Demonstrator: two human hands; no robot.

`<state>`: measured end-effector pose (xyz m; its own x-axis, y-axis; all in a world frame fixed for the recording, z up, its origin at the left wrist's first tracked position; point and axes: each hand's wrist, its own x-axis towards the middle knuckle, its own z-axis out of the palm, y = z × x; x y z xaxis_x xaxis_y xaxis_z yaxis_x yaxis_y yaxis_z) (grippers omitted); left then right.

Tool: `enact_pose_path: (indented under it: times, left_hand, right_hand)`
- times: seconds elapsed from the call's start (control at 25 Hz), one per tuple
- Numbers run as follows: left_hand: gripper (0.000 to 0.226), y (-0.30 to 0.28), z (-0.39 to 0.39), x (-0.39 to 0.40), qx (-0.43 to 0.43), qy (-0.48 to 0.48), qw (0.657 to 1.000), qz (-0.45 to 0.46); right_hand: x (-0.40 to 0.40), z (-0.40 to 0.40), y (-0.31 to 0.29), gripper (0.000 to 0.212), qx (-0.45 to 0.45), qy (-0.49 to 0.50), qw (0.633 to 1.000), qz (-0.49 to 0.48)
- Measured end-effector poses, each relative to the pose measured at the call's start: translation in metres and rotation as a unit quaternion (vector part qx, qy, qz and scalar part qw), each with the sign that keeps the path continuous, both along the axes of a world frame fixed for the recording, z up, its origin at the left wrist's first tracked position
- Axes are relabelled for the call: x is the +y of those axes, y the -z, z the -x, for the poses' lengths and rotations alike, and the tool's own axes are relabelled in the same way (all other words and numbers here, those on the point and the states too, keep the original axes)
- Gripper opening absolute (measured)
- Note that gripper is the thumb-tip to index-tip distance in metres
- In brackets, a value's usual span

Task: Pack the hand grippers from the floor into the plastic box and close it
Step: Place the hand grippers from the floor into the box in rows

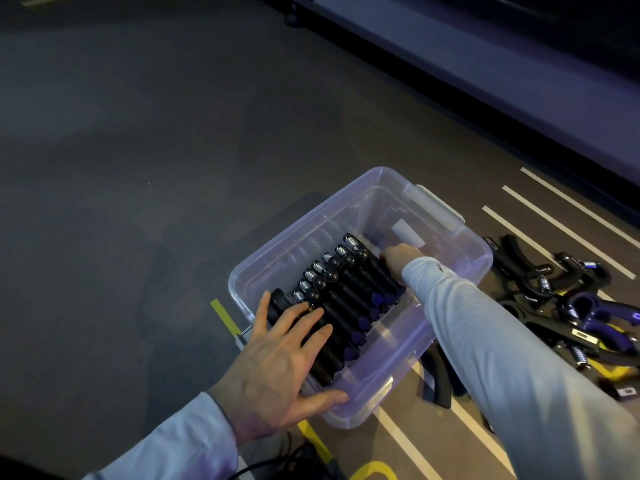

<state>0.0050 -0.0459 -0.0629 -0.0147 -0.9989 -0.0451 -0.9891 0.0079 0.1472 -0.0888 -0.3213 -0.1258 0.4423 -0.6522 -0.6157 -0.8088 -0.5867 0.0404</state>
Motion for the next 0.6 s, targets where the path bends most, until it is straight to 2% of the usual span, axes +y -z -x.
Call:
enact_pose_path:
  times: [0.2, 0.6]
  left_hand:
    - [0.078, -0.001, 0.001, 0.0, -0.013, -0.005, 1.0, -0.006]
    - [0.078, -0.003, 0.003, -0.001, -0.022, -0.018, 0.999, -0.03]
  right_hand:
    - [0.006, 0.001, -0.008, 0.044, -0.001, -0.042, 0.999, -0.018]
    - [0.02, 0.01, -0.038, 0.059, -0.029, -0.055, 0.998, -0.017]
